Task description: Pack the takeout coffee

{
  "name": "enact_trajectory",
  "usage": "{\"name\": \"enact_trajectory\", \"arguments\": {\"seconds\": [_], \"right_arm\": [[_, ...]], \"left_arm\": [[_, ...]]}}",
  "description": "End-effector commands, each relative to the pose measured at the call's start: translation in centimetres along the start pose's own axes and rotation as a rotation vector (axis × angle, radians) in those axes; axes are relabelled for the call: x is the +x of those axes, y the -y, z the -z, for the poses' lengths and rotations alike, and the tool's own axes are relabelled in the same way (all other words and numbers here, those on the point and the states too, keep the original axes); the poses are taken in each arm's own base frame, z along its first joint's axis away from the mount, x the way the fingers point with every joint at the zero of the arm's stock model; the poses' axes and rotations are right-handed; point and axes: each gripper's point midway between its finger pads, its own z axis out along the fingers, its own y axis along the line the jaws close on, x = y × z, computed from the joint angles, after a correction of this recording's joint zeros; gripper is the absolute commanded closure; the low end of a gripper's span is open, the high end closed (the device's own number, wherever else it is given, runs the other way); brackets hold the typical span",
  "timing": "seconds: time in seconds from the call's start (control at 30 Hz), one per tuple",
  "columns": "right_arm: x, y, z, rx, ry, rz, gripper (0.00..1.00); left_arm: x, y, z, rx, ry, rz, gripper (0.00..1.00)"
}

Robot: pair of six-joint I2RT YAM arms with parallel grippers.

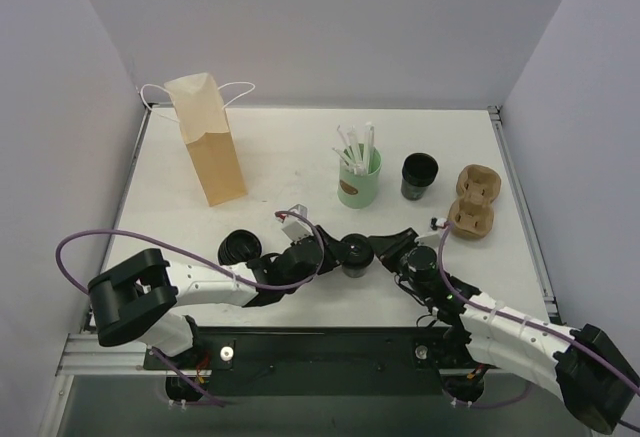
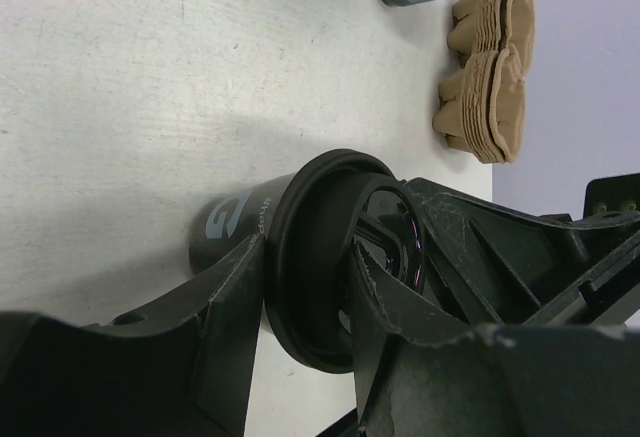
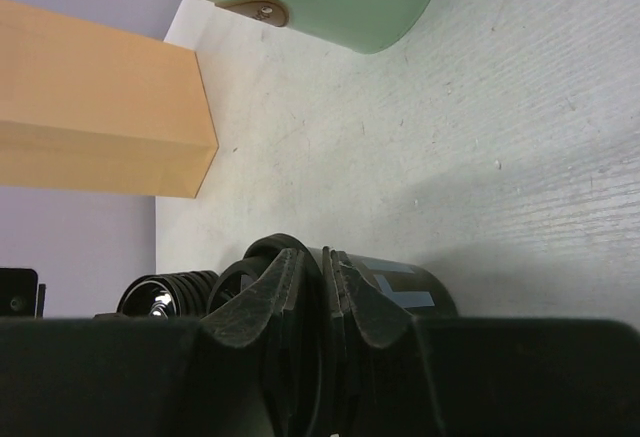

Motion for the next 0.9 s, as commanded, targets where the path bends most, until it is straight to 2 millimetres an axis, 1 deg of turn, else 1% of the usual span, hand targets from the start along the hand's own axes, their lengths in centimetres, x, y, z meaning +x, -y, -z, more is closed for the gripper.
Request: {"name": "enact_trajectory", "arguments": {"seconds": [0.0, 0.03, 0.07, 0.1, 0.13, 0.17, 0.2, 0.23, 0.27, 0.3, 0.33, 0.4, 0.43, 0.47, 0.5, 0.53, 0.57, 0.6, 0.63, 0.67, 0.7, 0.77, 0.8, 0.83, 0.87], "right_arm": [[7.6, 13.9, 5.1, 0.360, -0.342, 0.239, 0.87], [7.1, 12.7, 4.8, 0.323, -0.322, 0.234, 0.87], [6.8, 12.3, 4.8, 0.311, -0.313, 0.244, 0.86], [6.2, 11.2, 4.7, 0.294, -0.303, 0.261, 0.85], [5.1, 8.3, 4.3, 0.214, -0.264, 0.249, 0.82], [4.6, 8.1, 4.6, 0.222, -0.258, 0.265, 0.81], [3.7, 6.9, 4.6, 0.196, -0.238, 0.289, 0.79], [2.4, 4.1, 4.5, 0.129, -0.200, 0.281, 0.75], [2.0, 4.2, 4.9, 0.154, -0.212, 0.306, 0.72], [1.2, 3.9, 4.9, 0.159, -0.202, 0.332, 0.70], [0.4, 2.2, 5.0, 0.132, -0.191, 0.334, 0.64], [-0.3, 2.2, 5.3, 0.150, -0.208, 0.365, 0.60], [-0.9, 1.2, 5.4, 0.133, -0.201, 0.368, 0.56], [-1.0, 1.4, 5.6, 0.141, -0.210, 0.383, 0.55], [-1.2, 1.0, 5.7, 0.133, -0.206, 0.391, 0.53], [-1.5, 0.7, 5.8, 0.128, -0.205, 0.413, 0.49], [-1.7, 0.3, 6.1, 0.122, -0.210, 0.423, 0.47], [-1.7, 0.0, 6.2, 0.114, -0.218, 0.438, 0.45], [-1.7, -0.1, 6.3, 0.105, -0.232, 0.464, 0.40], [-1.8, -0.8, 6.5, 0.091, -0.238, 0.477, 0.38], [-1.6, -0.9, 6.6, 0.085, -0.258, 0.489, 0.34], [-1.7, -1.3, 6.8, 0.071, -0.270, 0.529, 0.29], [-1.3, -1.7, 7.0, 0.050, -0.297, 0.537, 0.25], [-1.2, -1.9, 7.1, 0.037, -0.305, 0.550, 0.23], [-1.4, -2.4, 7.2, 0.020, -0.303, 0.566, 0.22]], "left_arm": [[5.6, -17.7, 5.4, -0.516, -0.303, -0.371, 0.60], [5.5, -17.7, 5.4, -0.514, -0.301, -0.374, 0.60], [5.4, -17.5, 5.5, -0.510, -0.301, -0.375, 0.60], [5.4, -17.1, 5.4, -0.500, -0.299, -0.379, 0.60], [5.2, -17.0, 5.4, -0.498, -0.298, -0.379, 0.60], [5.1, -16.6, 5.5, -0.491, -0.296, -0.379, 0.60], [4.9, -16.3, 5.5, -0.485, -0.296, -0.389, 0.60], [4.7, -15.4, 5.3, -0.468, -0.288, -0.386, 0.60], [4.4, -14.7, 5.3, -0.451, -0.281, -0.384, 0.59], [4.3, -14.2, 5.2, -0.435, -0.282, -0.393, 0.59], [4.0, -12.8, 5.0, -0.401, -0.274, -0.387, 0.58], [3.7, -11.5, 4.9, -0.374, -0.272, -0.403, 0.57], [3.3, -10.3, 4.8, -0.350, -0.264, -0.401, 0.55], [3.3, -9.6, 4.8, -0.331, -0.268, -0.412, 0.54], [3.1, -9.0, 4.8, -0.316, -0.267, -0.411, 0.52], [2.8, -8.3, 5.0, -0.300, -0.261, -0.408, 0.49], [2.5, -7.3, 4.9, -0.275, -0.254, -0.411, 0.47], [2.5, -6.7, 5.0, -0.253, -0.258, -0.412, 0.43], [2.1, -5.8, 5.1, -0.230, -0.250, -0.407, 0.41], [1.7, -4.8, 5.2, -0.204, -0.242, -0.414, 0.39], [1.5, -4.2, 5.3, -0.188, -0.239, -0.414, 0.29], [0.5, -2.0, 5.7, -0.136, -0.222, -0.415, 0.18], [-0.1, -1.4, 6.2, -0.125, -0.211, -0.417, 0.13], [-0.5, -1.0, 6.4, -0.122, -0.202, -0.424, 0.12], [-1.2, 0.2, 6.6, -0.103, -0.186, -0.420, 0.09]]}}
